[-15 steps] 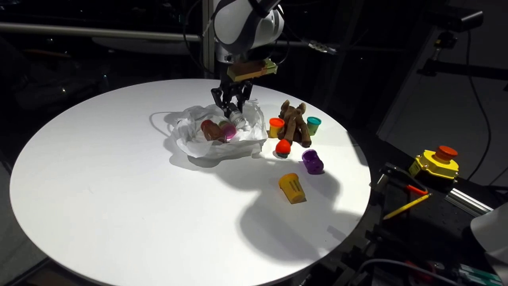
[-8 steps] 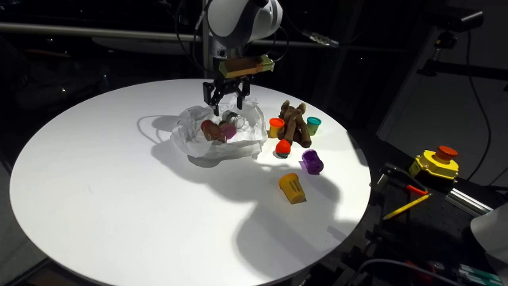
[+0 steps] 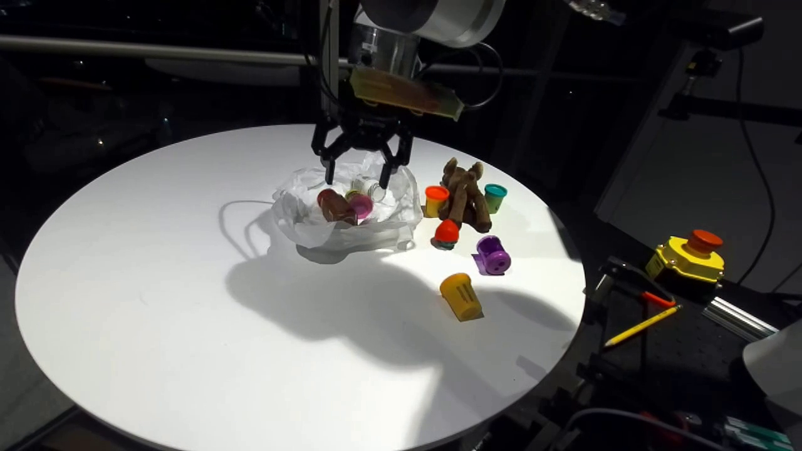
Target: Put all the objects on the table in the white plastic bag
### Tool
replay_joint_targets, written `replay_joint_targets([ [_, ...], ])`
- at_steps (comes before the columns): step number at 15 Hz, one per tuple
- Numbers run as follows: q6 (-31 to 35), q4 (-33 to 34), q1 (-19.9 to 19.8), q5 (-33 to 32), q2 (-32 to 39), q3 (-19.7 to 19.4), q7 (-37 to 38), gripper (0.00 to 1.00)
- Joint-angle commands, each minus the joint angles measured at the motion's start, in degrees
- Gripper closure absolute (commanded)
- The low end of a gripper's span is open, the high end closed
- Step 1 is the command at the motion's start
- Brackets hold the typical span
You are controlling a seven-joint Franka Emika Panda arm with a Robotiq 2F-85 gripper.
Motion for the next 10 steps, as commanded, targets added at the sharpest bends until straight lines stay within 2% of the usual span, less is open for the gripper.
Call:
replay_joint_targets([
  [1, 6.9, -14.7, 2.2, 1.2, -6.6, -0.9, 5.7, 0.0],
  [5, 8.5, -26.1, 4.8, -1.8, -11.0, -2.6, 10.5, 0.0],
  [10, 8.4, -31.2, 5.4, -4.4, -14.0, -1.6, 11.2, 0.0],
])
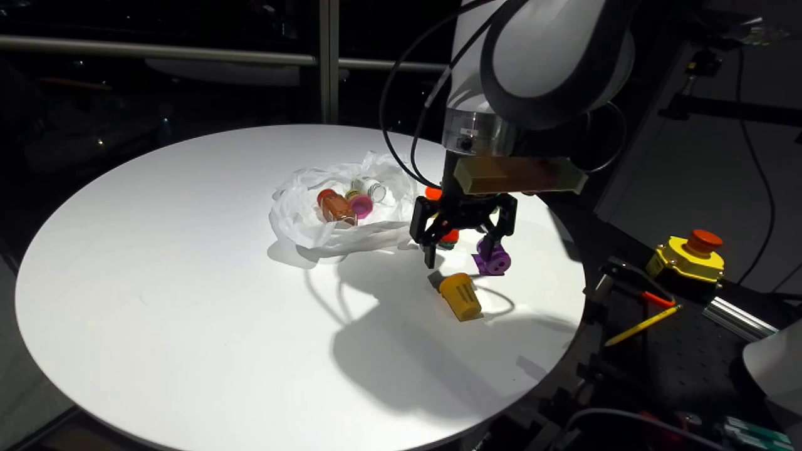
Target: Put all the objects on the table in the white plastic bag
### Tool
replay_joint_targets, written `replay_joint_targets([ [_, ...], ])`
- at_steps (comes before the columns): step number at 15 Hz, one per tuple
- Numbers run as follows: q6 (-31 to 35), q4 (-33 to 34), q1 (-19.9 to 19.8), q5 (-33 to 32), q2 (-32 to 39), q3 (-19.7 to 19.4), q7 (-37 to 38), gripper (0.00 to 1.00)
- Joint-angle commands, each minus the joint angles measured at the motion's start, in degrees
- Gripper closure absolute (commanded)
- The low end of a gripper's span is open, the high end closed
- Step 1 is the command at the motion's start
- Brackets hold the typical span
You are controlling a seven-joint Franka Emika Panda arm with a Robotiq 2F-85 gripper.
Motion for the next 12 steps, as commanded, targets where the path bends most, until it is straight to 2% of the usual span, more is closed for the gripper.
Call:
replay_joint_targets([
  [1, 1.0, -3.7, 1.1, -3.0, -3.9, 0.2, 1.7, 0.0],
  [4, 2.4, -2.9, 1.0, -5.0, -2.7, 0.7, 0.7, 0.0],
  [7, 4.4, -1.8, 0.0, -3.4, -1.0, 2.5, -2.1, 0.0],
  [12, 3.0, -1.5, -0.7, -1.8, -0.1, 3.9, -3.8, 0.0],
])
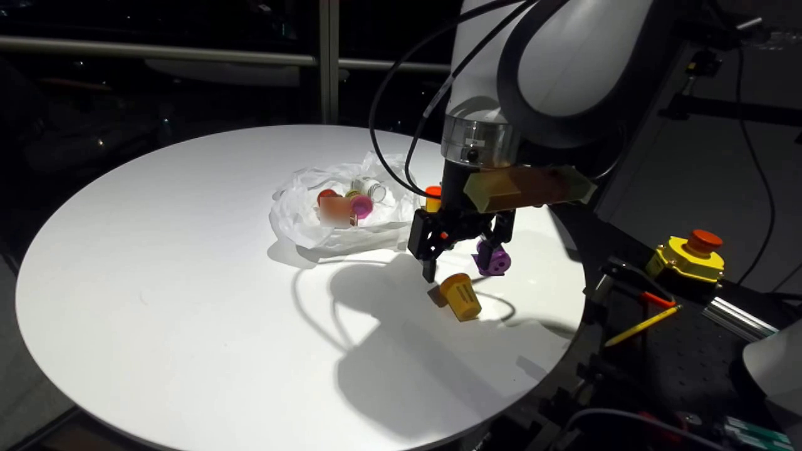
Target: Put all the objects on the table in the white plastic bag
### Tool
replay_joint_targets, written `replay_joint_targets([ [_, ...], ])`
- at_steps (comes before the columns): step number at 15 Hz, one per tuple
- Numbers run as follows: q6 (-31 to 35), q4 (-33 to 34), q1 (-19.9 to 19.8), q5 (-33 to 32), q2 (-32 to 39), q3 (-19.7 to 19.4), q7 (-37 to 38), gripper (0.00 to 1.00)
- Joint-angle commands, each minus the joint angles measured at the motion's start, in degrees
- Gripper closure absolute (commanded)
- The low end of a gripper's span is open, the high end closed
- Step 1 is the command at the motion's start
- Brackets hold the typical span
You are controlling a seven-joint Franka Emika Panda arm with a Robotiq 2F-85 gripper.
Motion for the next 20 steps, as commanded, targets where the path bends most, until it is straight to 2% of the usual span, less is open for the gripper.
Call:
replay_joint_targets([
  [1, -0.1, 0.3, -0.9, 1.3, 0.5, 0.8, -1.9, 0.0],
  [10, 0.6, 3.1, -2.0, 5.9, 6.5, 3.0, -6.1, 0.0],
  [11, 0.8, 3.3, -1.9, 6.4, 7.0, 3.2, -6.3, 0.25],
  [12, 0.8, 3.5, -2.0, 6.7, 7.3, 3.3, -6.7, 0.27],
  [17, 1.2, 3.8, -0.9, 5.4, 7.7, 1.8, -5.9, 0.66],
  [19, 1.1, 3.3, -0.5, 5.4, 6.8, 1.8, -5.6, 0.8],
  [20, 1.1, 2.9, 0.3, 4.8, 5.4, 1.6, -5.0, 0.82],
])
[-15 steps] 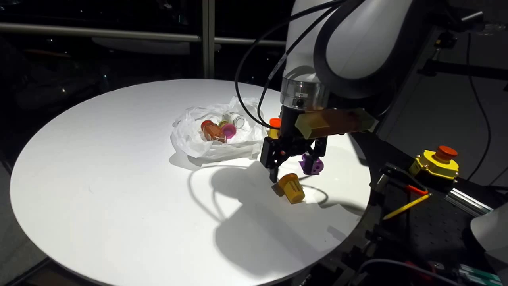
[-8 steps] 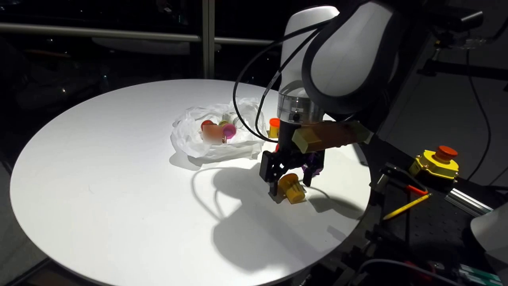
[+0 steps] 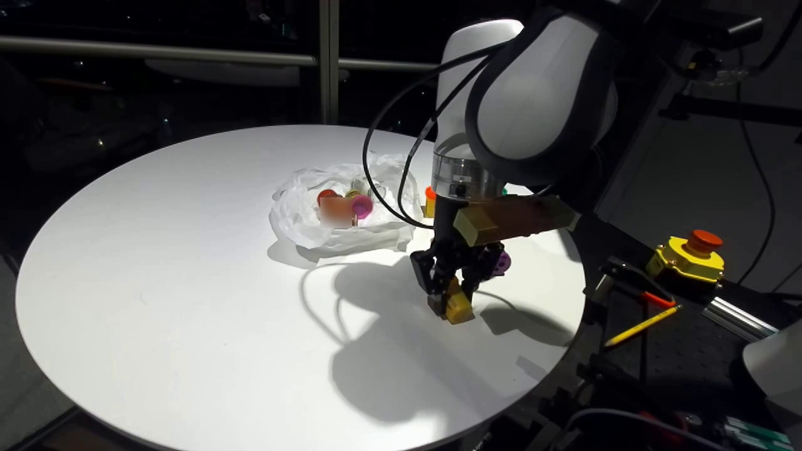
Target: Put all the objects on the table in the white plastic bag
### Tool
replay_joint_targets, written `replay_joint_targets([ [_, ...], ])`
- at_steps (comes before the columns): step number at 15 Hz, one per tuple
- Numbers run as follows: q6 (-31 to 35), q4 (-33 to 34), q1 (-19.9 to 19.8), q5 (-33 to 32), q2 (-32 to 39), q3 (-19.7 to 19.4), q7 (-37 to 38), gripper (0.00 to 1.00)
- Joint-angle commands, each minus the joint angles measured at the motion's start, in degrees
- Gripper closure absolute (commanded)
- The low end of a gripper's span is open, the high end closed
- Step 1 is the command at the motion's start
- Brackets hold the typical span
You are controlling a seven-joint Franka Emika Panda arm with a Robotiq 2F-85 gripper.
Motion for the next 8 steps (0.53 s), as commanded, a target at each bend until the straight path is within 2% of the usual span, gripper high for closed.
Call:
replay_joint_targets([
  [1, 1.7, -0.9, 1.8, -0.3, -2.9, 0.1, 0.3, 0.81],
  [4, 1.4, 0.9, 5.8, -4.4, -8.2, -1.9, 2.8, 0.82],
  [7, -1.4, 7.5, 6.3, -9.3, -10.3, -3.4, 3.7, 0.82],
  [8, -2.2, 11.1, 5.0, -9.7, -9.2, -3.3, 2.8, 0.81],
])
